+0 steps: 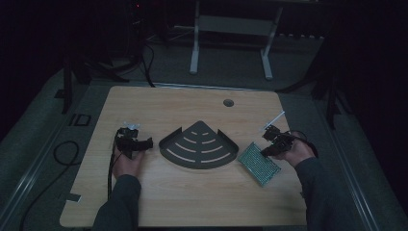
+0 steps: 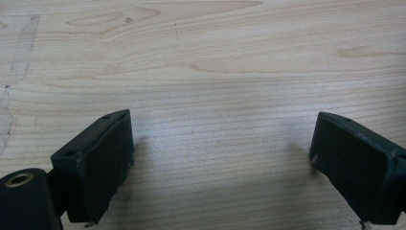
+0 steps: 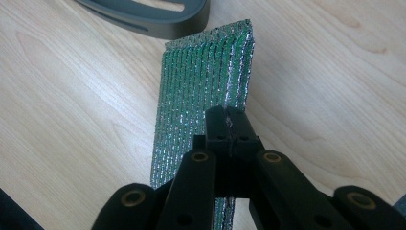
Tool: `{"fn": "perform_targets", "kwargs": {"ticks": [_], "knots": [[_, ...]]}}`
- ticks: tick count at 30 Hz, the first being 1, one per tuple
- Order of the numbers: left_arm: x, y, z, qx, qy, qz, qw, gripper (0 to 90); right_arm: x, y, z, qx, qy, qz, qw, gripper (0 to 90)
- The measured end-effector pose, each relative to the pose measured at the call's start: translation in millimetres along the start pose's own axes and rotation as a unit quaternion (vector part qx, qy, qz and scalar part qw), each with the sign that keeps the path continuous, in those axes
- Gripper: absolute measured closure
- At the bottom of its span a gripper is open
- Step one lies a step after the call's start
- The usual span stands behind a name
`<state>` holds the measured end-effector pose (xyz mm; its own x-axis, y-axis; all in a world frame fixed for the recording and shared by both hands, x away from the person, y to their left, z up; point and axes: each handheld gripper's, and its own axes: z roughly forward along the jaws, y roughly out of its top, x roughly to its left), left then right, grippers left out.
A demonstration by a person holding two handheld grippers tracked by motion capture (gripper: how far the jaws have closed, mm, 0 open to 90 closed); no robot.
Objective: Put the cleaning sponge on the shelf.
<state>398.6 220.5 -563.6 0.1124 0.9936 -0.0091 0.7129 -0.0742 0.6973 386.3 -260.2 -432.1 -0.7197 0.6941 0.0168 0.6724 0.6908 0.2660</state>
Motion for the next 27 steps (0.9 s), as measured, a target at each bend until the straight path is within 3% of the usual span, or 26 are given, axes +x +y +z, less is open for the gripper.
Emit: {"fn": "perform_targets", "kwargs": {"ticks": [27], "knots": [[0.0,0.2,0.1,0.000,0.000,0.000,1.0000,8.3,-3.3,17.0,-26.1,-0.013,-0.015,-0.004,0.9998,89.8]]}}
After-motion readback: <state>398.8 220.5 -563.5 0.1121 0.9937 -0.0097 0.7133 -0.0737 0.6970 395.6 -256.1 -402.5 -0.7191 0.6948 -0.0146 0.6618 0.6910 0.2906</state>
